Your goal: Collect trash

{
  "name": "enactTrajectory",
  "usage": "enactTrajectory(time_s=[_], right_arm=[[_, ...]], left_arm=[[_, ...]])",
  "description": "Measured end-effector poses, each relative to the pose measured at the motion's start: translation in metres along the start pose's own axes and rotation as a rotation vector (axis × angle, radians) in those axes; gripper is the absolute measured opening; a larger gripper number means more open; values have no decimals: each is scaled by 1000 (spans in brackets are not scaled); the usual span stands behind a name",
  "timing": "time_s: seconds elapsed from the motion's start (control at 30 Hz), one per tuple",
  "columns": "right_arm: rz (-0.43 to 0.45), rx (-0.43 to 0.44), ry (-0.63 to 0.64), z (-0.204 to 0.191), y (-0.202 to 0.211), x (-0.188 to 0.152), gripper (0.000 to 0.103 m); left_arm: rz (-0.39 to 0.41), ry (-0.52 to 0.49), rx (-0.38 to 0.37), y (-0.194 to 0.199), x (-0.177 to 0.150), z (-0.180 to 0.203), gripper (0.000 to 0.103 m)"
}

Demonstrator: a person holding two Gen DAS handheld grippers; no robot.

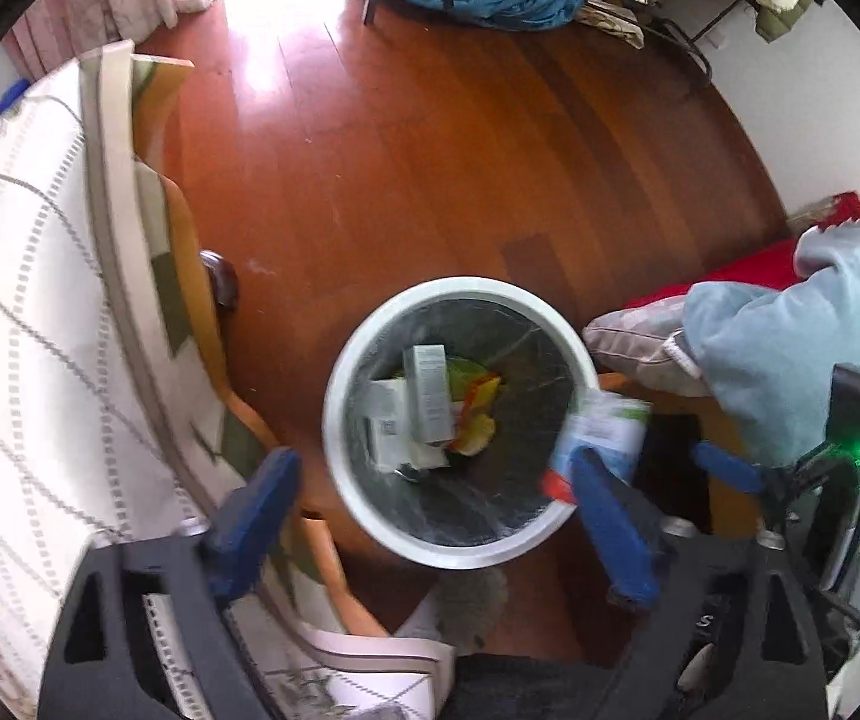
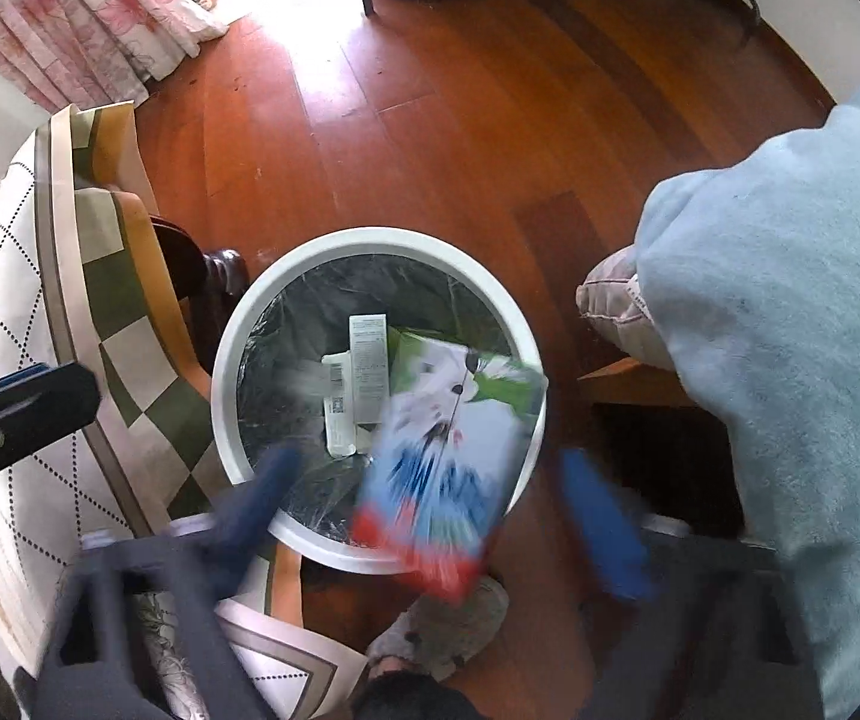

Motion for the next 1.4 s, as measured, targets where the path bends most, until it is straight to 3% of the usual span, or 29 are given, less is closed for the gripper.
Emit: enactTrajectory(time_s=[0.27,0.53,0.87,1.17,1.4], right_arm=[[62,-42,2,-13,43,-15,101],[188,-28,35,-43,130,-48,102],[323,25,97,-83,244,-108,102],[441,110,141,-117,344,-172,102],[499,170,179,-138,396,-207,102]], left_arm=[[137,-22,135,46,-22,-18,100],[243,11,160,113,-62,-32,100],[389,10,115,215,-112,-35,100],[498,-4,23,303,-162,-37,100],[561,8,-37,350,-188,-42,100]])
Point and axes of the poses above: each gripper's, at about its wrist camera, not at the fingertips, and y roughly against the way its jaws point, z to its right, x to its top, the point moved 9 cm from there along -y, roughly the way its jaws point, and after that the axes turned 12 degrees about x, right-handed, at the moved point
